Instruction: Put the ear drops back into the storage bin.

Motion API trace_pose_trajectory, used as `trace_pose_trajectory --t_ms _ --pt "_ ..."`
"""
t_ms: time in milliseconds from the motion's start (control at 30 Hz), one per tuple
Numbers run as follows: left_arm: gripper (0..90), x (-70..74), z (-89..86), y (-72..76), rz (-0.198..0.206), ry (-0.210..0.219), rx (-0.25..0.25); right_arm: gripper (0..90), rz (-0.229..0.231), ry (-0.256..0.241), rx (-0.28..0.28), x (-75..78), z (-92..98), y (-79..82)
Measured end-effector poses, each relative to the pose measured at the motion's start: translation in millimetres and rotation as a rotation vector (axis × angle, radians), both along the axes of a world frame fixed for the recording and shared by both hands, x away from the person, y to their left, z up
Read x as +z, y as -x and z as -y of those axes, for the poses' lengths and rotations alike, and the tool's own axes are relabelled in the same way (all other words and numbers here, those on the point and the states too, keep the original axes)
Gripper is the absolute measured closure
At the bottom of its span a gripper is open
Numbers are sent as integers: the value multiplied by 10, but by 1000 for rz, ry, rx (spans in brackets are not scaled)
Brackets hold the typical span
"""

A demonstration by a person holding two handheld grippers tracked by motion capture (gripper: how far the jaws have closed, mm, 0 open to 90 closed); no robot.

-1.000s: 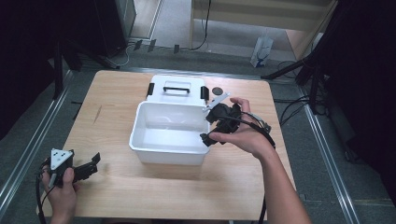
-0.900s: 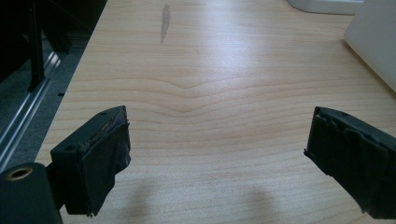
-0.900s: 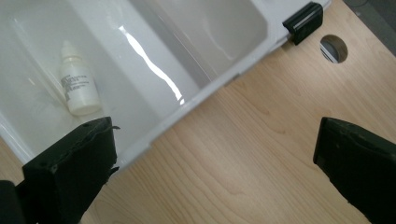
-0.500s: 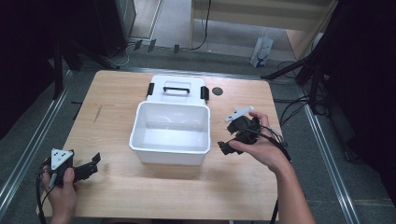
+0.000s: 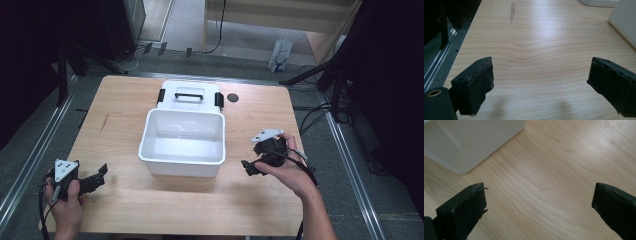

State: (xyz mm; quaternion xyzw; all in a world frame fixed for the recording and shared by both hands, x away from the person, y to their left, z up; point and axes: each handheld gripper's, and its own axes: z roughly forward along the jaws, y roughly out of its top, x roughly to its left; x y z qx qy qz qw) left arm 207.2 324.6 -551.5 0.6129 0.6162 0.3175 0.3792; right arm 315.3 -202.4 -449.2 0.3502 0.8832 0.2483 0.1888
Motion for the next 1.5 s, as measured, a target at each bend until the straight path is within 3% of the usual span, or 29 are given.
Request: trace_pose_trajectory --t_ms 233,467,567,1100,1467,1500 --pt "69 1 -1 1 -1 2 -1 0 4 -46 -46 -217 150 97" --pt "69 0 -1 0 0 2 0 0 12 -96 -67 -330 284 201" --pt "69 0 -2 0 0 2 0 0 25 -137 -105 -399 420 294" --pt "69 -1 4 1 2 -2 3 0 56 -242 -265 -767 924 644" --pt "68 -1 7 1 0 -5 4 0 125 -361 -375 -1003 1161 939" --pt "69 -2 10 -2 1 -8 4 0 165 -394 -390 -987 1204 982"
